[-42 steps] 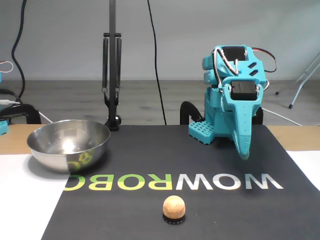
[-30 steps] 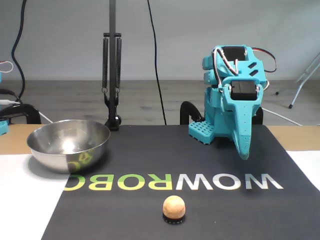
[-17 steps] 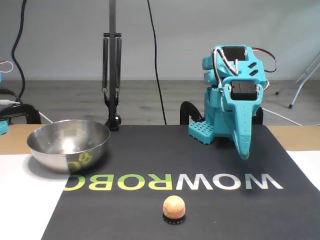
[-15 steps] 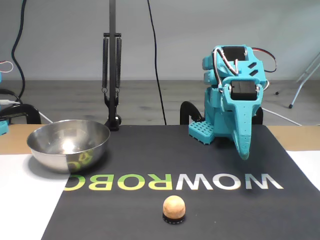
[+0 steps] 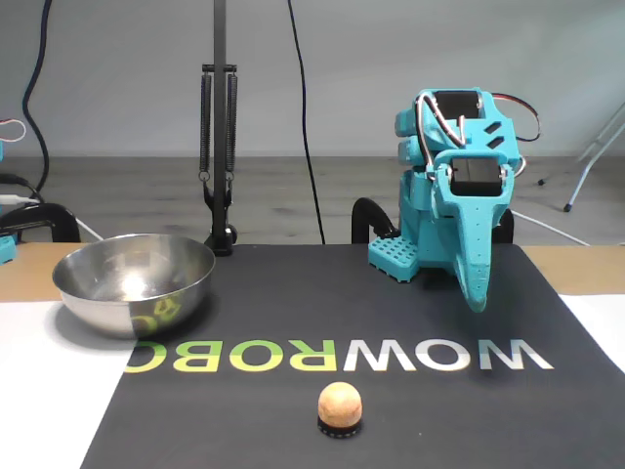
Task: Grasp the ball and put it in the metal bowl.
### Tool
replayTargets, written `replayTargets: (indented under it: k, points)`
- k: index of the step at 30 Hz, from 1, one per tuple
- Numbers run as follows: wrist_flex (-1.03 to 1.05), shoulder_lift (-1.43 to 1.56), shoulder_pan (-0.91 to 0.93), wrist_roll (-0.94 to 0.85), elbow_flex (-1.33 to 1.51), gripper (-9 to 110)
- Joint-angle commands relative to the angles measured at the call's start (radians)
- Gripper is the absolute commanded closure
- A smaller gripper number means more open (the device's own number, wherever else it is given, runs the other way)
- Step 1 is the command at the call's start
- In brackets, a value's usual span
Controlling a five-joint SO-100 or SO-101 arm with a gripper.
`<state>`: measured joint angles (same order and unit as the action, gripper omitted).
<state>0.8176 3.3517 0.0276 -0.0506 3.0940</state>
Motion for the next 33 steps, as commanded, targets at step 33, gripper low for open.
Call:
replayTargets:
  k: [33]
  points:
    - [0.000, 0.057, 0.002, -0.006, 0.032, 101]
